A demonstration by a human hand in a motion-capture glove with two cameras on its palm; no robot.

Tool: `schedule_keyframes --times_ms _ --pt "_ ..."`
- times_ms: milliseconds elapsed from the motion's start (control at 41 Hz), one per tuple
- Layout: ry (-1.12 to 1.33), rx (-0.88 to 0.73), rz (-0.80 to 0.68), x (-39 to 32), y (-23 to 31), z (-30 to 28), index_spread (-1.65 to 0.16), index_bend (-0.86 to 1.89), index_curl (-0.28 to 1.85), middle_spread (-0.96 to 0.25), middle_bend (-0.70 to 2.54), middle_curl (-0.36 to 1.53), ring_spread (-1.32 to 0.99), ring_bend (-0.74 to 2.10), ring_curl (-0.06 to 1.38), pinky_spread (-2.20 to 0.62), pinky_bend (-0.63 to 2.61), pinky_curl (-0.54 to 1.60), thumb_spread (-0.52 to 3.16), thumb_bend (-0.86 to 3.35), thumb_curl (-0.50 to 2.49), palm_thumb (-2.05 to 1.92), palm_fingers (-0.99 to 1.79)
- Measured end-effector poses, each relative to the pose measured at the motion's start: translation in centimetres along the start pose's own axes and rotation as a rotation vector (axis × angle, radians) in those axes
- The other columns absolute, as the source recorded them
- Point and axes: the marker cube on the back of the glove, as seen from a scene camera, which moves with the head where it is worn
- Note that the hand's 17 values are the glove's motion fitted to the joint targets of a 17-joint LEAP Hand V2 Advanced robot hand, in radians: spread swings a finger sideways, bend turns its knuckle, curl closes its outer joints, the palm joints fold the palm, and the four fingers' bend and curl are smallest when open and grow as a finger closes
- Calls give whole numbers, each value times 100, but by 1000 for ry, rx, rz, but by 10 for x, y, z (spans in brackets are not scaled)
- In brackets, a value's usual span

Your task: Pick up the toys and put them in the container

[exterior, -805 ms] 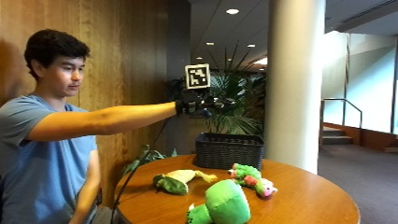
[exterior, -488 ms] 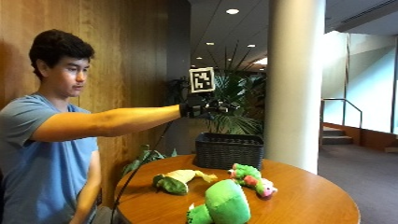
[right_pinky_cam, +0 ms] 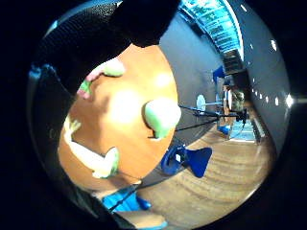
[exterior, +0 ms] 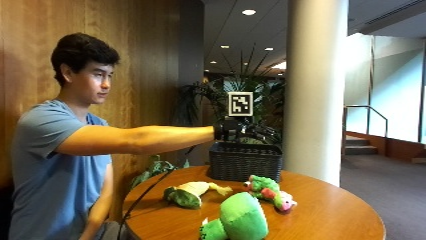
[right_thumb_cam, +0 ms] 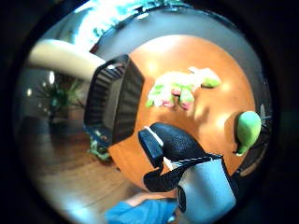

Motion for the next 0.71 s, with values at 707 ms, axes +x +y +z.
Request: schedule_keyframes --times_ms 707 --pt "-131 -312 -91 -61 -97 140 -26 8 15 2 12 25 3 16 18 8 112 37 110 -1 25 4 -26"
